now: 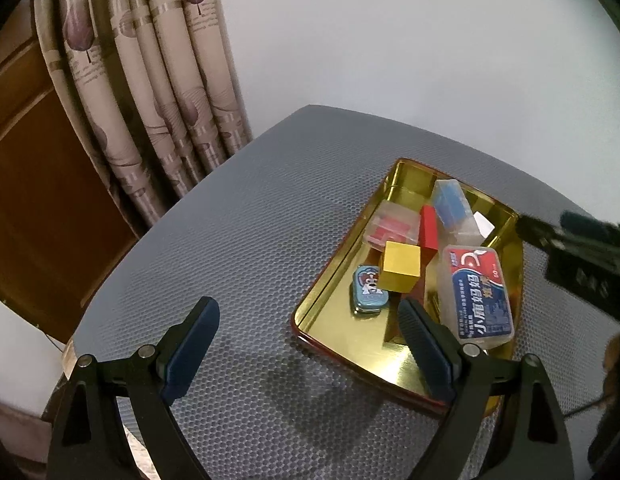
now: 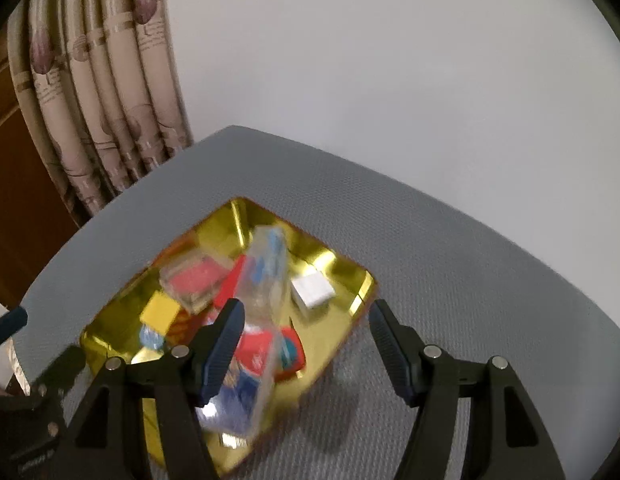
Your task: Organize rigid objects
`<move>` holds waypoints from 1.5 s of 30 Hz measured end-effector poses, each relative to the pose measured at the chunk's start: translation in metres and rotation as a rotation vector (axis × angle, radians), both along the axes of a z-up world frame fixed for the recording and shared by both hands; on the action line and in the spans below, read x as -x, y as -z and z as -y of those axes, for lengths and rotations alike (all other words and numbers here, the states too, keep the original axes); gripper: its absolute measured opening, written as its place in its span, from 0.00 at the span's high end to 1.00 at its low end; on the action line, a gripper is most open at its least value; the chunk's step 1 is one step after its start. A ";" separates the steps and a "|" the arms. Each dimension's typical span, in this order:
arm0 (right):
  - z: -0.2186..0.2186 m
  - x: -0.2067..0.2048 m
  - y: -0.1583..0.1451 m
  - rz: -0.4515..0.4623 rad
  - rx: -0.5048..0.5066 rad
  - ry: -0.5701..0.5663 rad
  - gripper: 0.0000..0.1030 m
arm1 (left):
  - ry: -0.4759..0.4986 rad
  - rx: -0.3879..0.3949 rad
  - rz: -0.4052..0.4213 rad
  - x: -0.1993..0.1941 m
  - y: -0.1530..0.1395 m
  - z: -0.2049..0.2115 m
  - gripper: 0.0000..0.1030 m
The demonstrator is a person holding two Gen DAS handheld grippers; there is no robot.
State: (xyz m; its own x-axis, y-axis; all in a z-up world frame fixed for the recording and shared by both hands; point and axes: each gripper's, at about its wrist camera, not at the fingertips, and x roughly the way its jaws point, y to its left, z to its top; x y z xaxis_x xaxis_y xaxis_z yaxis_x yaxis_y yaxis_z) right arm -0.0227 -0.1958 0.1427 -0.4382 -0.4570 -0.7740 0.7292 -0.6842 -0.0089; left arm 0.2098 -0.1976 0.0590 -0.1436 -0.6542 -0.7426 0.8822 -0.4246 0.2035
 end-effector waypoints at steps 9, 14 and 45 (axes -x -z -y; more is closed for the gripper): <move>-0.043 -0.035 -0.002 0.025 0.037 0.026 0.35 | 0.030 0.006 0.001 0.010 0.000 -0.010 0.14; -0.056 -0.055 0.001 0.037 0.021 0.032 0.35 | 0.040 0.002 0.000 0.013 0.000 -0.013 0.14; -0.070 -0.077 0.019 0.031 -0.054 -0.012 0.26 | 0.081 -0.015 0.001 0.023 0.005 -0.020 0.14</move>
State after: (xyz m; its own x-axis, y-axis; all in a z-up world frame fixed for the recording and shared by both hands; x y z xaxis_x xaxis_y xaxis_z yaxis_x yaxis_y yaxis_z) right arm 0.0540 -0.1258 0.1240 -0.4083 -0.4194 -0.8108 0.7377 -0.6748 -0.0224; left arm 0.1865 -0.1772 0.0537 -0.1948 -0.6294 -0.7522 0.8448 -0.4974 0.1974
